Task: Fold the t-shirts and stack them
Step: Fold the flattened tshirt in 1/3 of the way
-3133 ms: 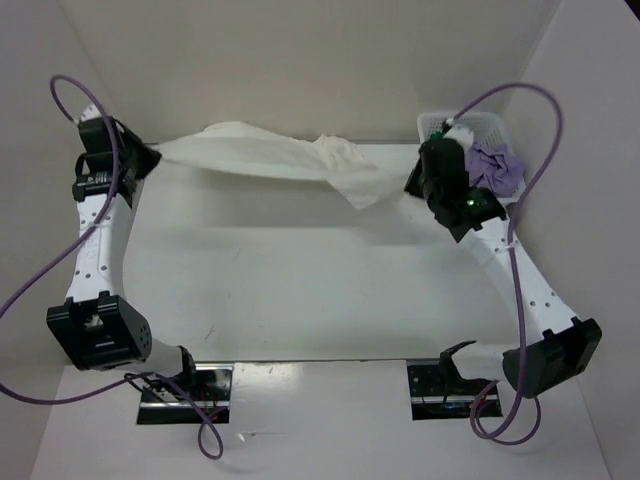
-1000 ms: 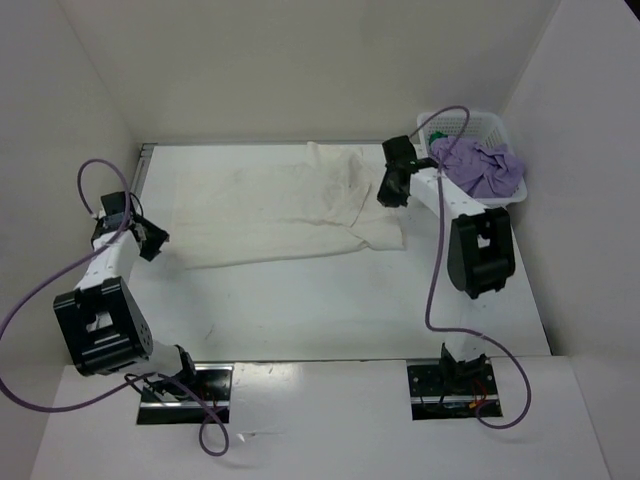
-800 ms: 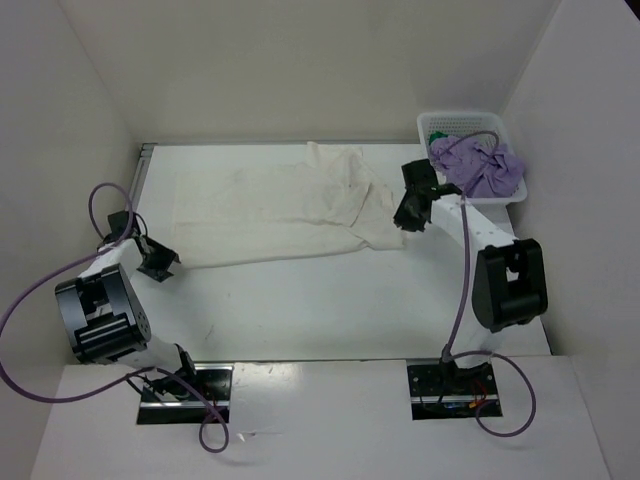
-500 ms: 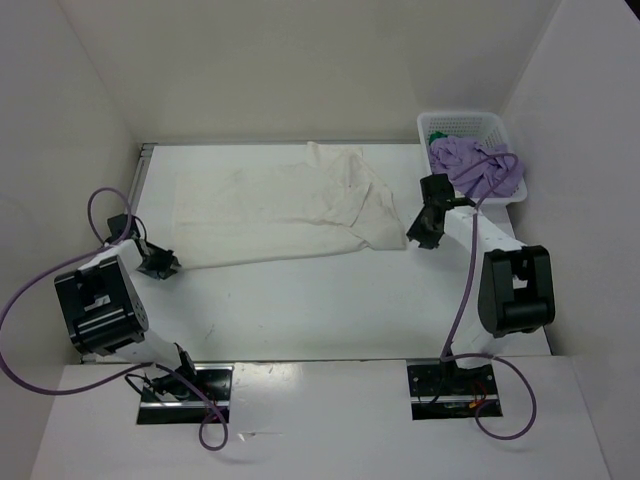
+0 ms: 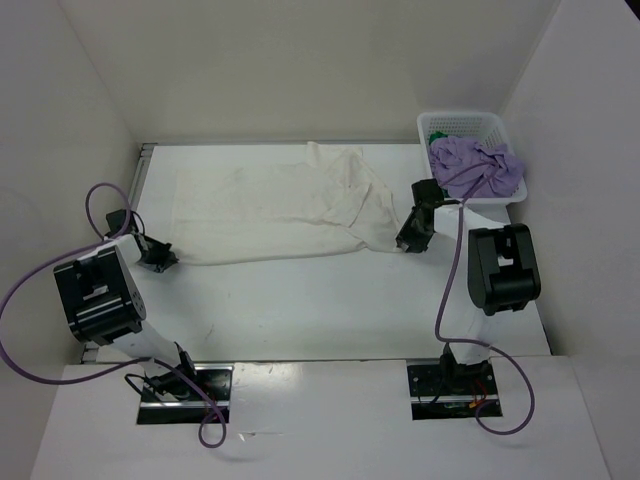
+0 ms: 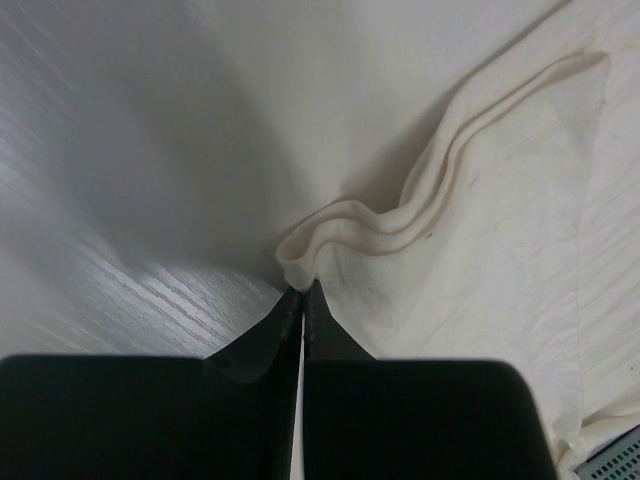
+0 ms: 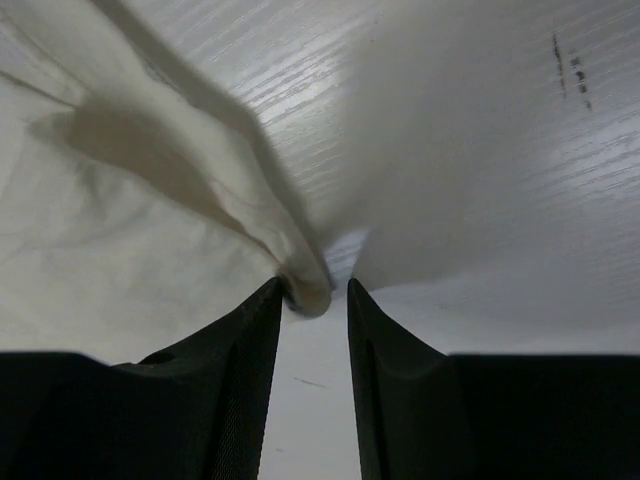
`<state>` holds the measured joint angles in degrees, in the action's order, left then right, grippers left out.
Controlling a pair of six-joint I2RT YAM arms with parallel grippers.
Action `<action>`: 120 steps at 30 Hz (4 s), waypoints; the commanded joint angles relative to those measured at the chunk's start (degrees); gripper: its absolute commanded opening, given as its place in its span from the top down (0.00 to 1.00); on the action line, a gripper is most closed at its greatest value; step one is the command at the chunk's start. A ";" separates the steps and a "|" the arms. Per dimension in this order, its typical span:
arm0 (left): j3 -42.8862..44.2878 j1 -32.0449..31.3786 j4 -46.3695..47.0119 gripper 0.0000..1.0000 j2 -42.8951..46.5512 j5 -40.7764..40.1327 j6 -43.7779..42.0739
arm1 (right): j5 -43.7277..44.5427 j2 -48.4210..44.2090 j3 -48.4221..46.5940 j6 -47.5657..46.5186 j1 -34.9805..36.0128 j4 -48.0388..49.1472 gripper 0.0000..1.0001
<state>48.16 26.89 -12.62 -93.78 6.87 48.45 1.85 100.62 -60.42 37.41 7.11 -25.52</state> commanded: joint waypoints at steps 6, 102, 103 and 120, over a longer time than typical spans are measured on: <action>0.88 0.61 0.14 1.00 -2.38 -2.83 -0.55 | 1.66 3.80 -2.77 1.08 0.44 3.27 0.83; -2.90 -41.22 2.16 0.77 8.79 -1.95 -0.64 | -15.99 11.61 -18.04 2.05 15.39 6.27 0.75; -2.90 -41.22 2.16 0.77 8.79 -1.95 -0.63 | -17.48 14.14 -19.45 2.05 15.39 6.27 0.75; -0.44 -38.76 -1.26 0.75 14.32 -3.09 -1.69 | -6.07 1.70 -17.56 1.26 15.39 2.93 0.72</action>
<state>46.13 -12.12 -13.50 -80.60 4.36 46.87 -10.76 108.57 -83.18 39.81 22.00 -21.47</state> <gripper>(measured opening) 0.245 0.297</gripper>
